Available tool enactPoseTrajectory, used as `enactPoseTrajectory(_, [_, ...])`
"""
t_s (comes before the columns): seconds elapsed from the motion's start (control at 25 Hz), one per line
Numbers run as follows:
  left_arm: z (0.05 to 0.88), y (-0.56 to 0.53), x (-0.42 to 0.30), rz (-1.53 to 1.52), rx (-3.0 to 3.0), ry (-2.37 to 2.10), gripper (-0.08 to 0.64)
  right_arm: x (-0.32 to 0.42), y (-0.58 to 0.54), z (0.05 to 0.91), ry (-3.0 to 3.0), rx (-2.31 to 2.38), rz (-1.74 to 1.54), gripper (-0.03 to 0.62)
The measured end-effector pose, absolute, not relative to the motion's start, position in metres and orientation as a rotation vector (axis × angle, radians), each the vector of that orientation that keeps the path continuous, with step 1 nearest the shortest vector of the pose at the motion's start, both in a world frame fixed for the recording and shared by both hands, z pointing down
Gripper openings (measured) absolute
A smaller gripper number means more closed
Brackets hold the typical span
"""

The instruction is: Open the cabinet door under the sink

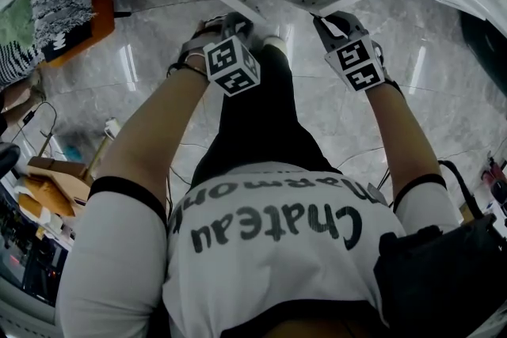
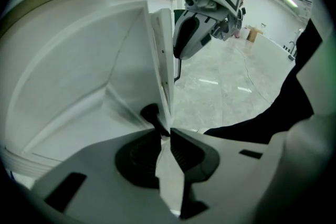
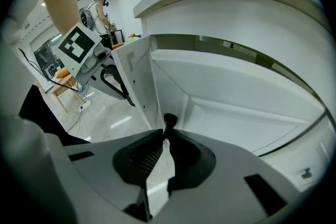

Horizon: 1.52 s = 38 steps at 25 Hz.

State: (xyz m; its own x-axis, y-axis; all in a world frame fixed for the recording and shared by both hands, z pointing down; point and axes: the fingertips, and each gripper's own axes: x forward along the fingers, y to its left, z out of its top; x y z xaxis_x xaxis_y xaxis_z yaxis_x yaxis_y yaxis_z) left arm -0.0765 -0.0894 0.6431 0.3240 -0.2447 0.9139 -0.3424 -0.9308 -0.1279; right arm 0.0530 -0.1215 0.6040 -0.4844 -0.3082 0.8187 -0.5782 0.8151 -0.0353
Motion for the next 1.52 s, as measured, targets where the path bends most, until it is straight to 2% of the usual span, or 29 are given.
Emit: enactPoseTrajectory(1.52, [0.646,-0.016,-0.196,1.894,2.322,-0.492,0.044,0.105,-0.074,0.607,-1.999,0.536,0.314,0.035])
